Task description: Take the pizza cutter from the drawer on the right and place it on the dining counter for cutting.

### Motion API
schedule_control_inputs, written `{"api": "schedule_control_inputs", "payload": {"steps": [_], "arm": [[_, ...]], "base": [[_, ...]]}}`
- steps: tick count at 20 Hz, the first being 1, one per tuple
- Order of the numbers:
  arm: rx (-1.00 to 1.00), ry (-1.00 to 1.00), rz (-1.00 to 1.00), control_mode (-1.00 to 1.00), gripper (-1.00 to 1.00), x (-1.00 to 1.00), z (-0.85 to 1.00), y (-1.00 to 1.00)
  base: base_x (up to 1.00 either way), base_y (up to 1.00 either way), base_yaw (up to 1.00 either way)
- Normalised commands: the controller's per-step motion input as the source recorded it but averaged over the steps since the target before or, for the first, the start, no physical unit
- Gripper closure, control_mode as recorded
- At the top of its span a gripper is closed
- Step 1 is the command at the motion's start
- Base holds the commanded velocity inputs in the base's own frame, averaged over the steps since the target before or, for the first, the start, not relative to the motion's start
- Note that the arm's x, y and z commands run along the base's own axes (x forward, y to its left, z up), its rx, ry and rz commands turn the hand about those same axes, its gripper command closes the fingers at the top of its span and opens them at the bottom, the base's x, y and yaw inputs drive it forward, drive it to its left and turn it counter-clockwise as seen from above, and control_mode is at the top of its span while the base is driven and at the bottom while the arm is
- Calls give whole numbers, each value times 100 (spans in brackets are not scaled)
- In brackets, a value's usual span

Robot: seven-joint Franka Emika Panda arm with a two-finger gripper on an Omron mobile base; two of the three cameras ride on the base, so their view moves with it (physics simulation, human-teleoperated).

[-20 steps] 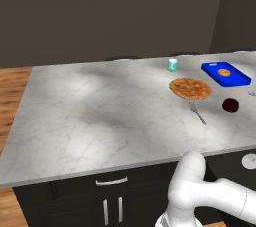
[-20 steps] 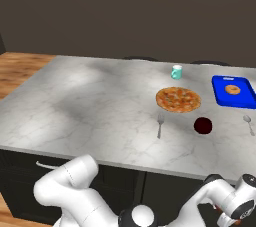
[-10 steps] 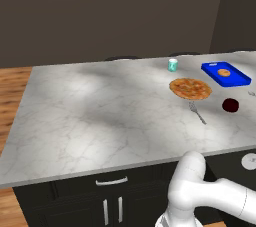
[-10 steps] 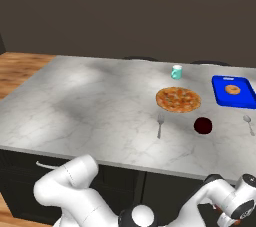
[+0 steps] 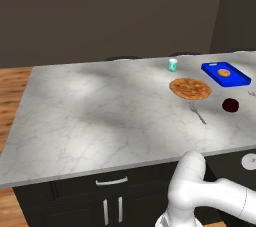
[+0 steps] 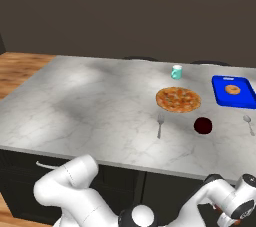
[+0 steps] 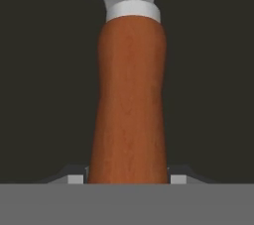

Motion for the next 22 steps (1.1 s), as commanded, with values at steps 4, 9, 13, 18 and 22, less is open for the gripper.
{"api": "schedule_control_inputs", "payload": {"steps": [4,9,13,18,22], "arm": [[0,0,0,-100,100,0,0,0],[0,0,0,-100,100,-6,0,-1],[0,0,0,-100,100,-47,1,-10],[0,-2,0,-100,100,-77,23,-23],[0,0,0,-100,100,-38,76,-14]], "base": [[0,0,0],[0,0,0],[0,0,0],[0,0,0],[0,0,0]]}}
